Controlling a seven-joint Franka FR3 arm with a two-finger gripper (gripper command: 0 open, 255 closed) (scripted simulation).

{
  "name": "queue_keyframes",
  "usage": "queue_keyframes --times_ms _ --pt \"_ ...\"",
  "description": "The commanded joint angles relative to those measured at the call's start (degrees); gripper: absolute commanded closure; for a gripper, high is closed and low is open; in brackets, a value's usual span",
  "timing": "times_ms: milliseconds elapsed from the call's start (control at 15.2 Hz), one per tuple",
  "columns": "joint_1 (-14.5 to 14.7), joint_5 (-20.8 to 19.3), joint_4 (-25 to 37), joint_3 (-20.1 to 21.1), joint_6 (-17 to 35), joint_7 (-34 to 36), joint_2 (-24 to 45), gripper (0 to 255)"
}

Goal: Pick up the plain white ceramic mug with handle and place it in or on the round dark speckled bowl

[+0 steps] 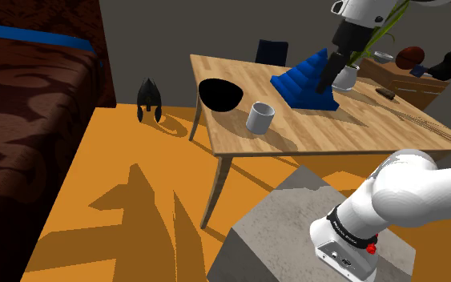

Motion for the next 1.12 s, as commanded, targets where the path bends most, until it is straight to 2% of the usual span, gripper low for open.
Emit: queue_keyframes --times_ms 0,528,1056 --pt "0.00 0.00 0.00 0.00 0.00 0.00 0.00 0" --pt "-0.30 -0.84 -6.93 -2.07 18.68 -1.09 8.92 0" --pt "-0.09 -0.59 -8.04 -4.30 37.02 -2.61 23.33 0"
